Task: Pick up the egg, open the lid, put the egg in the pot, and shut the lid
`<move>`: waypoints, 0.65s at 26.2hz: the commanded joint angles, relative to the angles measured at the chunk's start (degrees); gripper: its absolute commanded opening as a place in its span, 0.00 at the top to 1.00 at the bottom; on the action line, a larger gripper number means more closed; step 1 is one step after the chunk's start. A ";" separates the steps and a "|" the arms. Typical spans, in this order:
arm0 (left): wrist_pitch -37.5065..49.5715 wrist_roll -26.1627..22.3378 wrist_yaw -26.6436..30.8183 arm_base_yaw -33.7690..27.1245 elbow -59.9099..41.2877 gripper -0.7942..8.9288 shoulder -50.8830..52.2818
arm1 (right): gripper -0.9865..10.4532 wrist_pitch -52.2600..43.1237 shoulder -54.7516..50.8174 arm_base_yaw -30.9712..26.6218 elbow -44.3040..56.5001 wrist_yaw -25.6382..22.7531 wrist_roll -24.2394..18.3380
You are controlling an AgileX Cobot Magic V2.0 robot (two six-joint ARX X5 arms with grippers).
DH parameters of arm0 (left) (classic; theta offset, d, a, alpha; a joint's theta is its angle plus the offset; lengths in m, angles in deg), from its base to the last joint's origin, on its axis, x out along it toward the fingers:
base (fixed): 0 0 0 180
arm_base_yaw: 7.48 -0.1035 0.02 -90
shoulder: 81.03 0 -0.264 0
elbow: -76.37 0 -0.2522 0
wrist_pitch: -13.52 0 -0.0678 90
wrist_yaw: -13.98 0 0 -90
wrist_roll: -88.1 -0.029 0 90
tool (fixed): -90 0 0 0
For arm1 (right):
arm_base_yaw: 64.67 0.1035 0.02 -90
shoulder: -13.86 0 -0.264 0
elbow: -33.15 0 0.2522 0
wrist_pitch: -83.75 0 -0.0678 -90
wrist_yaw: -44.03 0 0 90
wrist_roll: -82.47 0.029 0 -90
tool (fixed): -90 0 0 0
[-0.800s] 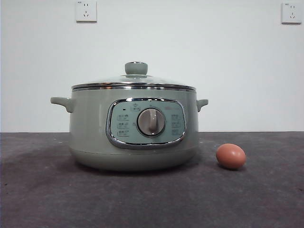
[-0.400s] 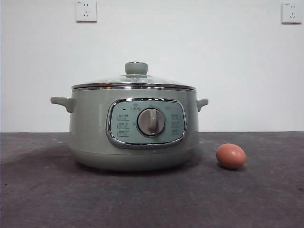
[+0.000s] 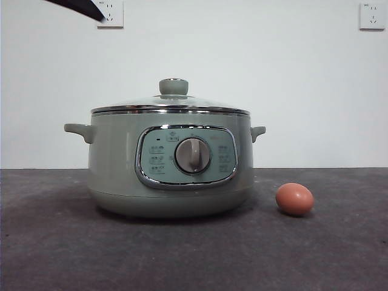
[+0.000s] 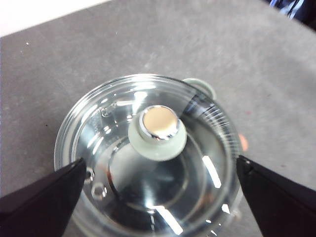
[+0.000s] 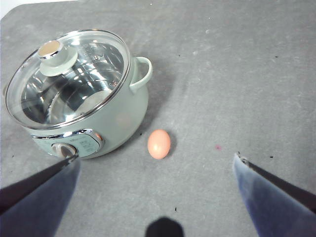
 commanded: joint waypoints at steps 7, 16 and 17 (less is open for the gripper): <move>6.62 -1.88 0.44 2.40 4.83 0.21 -15.61 | 0.36 -0.04 0.55 0.09 -0.02 0.22 0.22; 10.45 -1.92 3.43 4.46 4.83 0.21 -19.87 | 0.36 -0.46 3.91 0.09 -0.02 0.22 0.22; 10.47 -1.88 3.41 4.48 4.83 0.21 -20.31 | 0.36 -0.48 3.96 0.09 -0.02 0.22 0.22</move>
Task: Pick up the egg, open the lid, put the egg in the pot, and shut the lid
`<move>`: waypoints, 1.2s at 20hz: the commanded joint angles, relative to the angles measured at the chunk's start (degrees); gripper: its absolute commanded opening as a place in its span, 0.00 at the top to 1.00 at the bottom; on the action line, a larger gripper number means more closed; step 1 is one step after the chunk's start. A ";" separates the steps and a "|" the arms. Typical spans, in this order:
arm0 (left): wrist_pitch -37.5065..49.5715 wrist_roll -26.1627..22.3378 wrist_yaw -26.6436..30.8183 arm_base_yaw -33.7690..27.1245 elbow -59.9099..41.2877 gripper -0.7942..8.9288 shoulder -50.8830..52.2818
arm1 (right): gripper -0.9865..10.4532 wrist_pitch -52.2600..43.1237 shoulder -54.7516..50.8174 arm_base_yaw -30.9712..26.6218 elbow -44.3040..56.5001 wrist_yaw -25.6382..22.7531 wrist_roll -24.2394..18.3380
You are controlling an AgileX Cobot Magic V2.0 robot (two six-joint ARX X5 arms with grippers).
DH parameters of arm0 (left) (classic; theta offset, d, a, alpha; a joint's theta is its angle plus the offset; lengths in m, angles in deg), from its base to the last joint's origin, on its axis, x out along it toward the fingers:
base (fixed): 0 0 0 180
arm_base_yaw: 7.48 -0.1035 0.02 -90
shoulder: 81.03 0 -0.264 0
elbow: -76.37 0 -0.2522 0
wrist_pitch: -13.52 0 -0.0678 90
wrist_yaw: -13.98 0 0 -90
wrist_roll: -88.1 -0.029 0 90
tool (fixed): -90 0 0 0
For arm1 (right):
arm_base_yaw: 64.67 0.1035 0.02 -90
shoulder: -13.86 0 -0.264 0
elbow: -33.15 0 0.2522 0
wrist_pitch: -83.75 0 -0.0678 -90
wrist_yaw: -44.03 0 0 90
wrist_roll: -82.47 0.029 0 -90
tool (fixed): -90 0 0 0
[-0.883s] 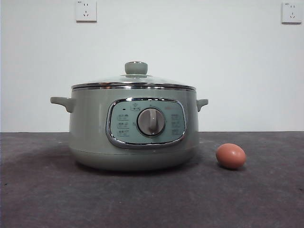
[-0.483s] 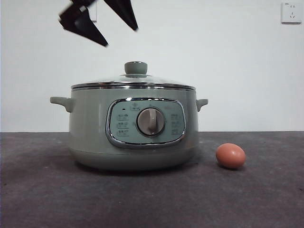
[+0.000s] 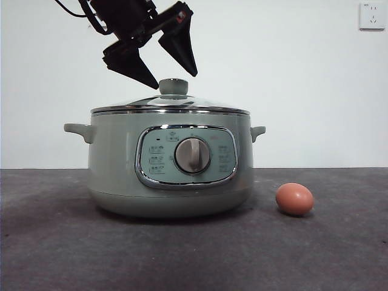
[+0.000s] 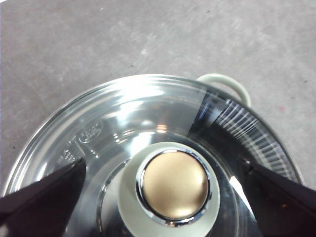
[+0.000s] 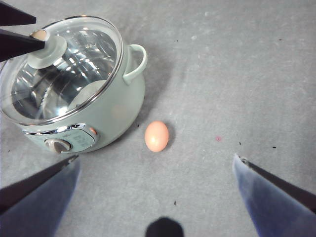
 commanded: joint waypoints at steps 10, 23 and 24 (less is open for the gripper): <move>-0.70 0.00 0.09 0.94 0.04 0.62 -3.08 | 0.36 -1.27 0.31 0.09 -0.02 0.15 0.20; -4.07 1.44 -0.33 1.42 0.04 0.93 -2.95 | 0.36 -1.27 0.33 0.09 -0.02 0.00 0.20; -3.98 1.42 -0.33 1.42 0.04 0.93 -2.93 | 0.36 -1.25 0.33 0.09 0.00 0.00 0.20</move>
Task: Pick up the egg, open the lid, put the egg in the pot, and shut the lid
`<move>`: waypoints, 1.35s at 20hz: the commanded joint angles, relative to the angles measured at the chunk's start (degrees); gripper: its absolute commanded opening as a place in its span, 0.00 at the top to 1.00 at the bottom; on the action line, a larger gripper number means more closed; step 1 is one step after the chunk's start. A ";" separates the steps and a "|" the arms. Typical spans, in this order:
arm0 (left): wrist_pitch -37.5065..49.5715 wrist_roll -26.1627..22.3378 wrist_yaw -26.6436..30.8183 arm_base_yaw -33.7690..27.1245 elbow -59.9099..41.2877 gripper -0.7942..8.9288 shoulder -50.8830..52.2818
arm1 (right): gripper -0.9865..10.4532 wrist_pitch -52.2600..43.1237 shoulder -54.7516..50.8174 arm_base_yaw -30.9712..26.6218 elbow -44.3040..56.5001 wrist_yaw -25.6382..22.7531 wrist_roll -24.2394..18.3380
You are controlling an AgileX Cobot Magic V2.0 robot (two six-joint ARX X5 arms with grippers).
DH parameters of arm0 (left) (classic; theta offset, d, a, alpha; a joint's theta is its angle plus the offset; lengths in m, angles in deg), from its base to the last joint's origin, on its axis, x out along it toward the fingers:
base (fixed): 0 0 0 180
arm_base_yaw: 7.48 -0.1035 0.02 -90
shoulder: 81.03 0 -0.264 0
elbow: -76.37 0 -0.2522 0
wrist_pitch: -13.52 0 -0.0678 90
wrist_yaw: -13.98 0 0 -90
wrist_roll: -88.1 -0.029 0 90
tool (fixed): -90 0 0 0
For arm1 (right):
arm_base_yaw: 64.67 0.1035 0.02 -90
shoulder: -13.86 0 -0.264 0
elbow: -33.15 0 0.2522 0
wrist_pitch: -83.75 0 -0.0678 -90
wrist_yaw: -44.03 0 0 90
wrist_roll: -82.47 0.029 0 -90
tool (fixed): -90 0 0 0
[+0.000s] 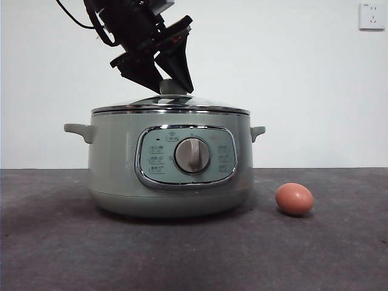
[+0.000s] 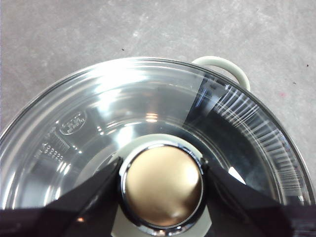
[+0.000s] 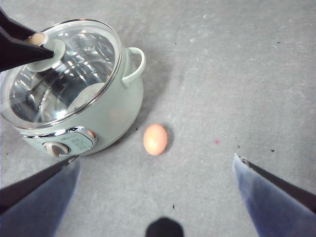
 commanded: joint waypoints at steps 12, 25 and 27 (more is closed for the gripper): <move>-9.51 1.38 -0.48 0.13 14.53 0.93 -0.46 | 0.36 -0.31 0.66 0.04 0.00 0.04 0.22; -19.71 0.81 0.00 -11.78 21.24 0.93 20.33 | 0.37 -5.46 13.20 3.26 0.00 0.17 0.24; -23.15 -0.24 0.00 -14.99 21.22 0.93 24.39 | 0.37 -7.28 17.20 5.64 -0.02 -0.11 0.24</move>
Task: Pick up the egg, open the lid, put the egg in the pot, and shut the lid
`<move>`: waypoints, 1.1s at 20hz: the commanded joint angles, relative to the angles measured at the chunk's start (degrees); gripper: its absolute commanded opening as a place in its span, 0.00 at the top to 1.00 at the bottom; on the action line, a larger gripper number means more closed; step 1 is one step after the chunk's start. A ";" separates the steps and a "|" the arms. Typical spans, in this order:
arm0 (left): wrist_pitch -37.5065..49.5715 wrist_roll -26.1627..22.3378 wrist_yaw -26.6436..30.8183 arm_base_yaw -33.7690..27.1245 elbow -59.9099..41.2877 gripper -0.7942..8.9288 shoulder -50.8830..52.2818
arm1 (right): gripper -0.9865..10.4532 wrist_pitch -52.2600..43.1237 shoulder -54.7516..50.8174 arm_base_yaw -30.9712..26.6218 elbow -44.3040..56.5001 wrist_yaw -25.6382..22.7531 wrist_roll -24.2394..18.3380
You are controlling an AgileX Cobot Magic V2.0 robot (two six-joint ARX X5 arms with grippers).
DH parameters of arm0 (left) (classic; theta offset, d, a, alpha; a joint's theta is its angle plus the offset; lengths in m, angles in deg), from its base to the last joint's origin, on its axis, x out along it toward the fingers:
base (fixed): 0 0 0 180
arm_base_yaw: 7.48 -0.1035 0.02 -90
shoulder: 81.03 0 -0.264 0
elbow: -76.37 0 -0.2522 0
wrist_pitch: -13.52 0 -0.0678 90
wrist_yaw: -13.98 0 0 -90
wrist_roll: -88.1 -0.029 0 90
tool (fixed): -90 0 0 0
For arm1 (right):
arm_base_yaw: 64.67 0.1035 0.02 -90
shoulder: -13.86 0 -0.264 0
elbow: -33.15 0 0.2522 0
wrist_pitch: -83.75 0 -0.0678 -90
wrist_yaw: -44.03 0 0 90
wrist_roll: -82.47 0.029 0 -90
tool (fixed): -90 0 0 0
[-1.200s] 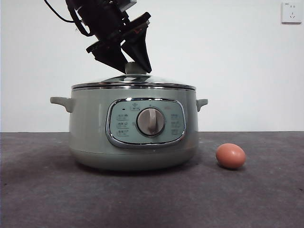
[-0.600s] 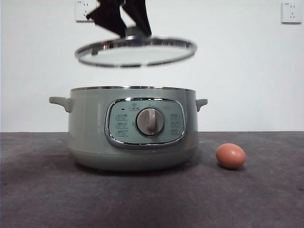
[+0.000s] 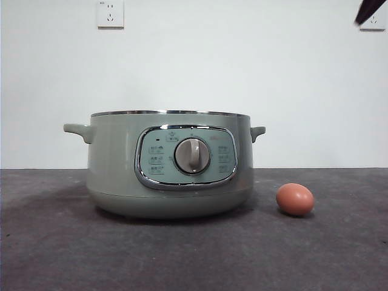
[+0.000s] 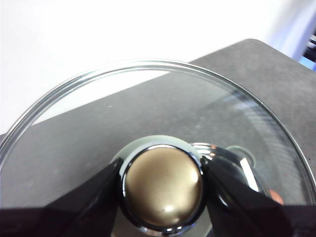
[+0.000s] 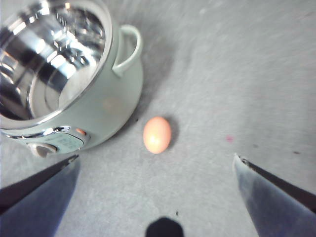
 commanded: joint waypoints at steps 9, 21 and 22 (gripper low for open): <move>-7.65 -1.20 -0.55 -7.06 -6.95 0.93 18.86 | 0.37 -11.32 21.22 12.11 0.00 -7.02 0.07; -12.50 2.40 0.46 -7.06 -22.53 0.93 36.04 | 0.40 -18.71 37.31 18.05 0.02 -14.10 0.04; -12.50 2.40 0.87 -7.06 -22.53 0.93 36.24 | 0.43 -19.04 37.83 18.29 0.02 -14.36 0.11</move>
